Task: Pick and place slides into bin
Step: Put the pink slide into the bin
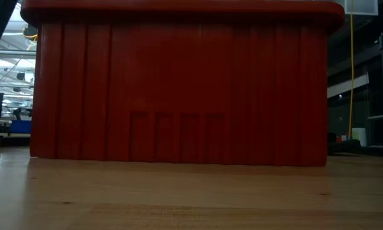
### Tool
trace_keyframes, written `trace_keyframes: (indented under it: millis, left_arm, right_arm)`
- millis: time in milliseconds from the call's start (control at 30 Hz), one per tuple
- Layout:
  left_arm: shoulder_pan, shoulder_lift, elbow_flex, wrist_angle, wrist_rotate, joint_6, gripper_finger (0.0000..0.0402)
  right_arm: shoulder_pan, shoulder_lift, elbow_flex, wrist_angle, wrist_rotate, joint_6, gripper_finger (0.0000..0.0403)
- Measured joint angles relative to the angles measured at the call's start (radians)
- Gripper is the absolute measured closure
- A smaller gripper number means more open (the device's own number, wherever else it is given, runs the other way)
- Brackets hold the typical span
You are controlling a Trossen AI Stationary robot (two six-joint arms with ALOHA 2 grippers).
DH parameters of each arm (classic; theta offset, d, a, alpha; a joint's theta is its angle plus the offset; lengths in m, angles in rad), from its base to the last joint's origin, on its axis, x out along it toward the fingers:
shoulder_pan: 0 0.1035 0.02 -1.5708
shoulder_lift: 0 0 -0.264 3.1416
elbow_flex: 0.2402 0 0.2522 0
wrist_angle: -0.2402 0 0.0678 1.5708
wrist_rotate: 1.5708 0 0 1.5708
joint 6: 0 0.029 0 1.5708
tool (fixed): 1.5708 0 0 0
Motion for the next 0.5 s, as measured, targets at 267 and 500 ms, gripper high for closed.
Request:
trace_keyframes:
  millis: [267, 500]
  left_arm:
    - [-0.001, -0.001, 0.0, -0.058, -0.027, -0.032, 0.0398]
    - [-0.001, -0.002, 0.0, -0.08, -0.029, -0.05, 0.0391]
  right_arm:
    - [0.0, 0.0, 0.0, 0.0, 0.0, 0.0, 0.0399]
    - [0.0, 0.0, 0.0, 0.0, 0.0, -0.001, 0.0399]
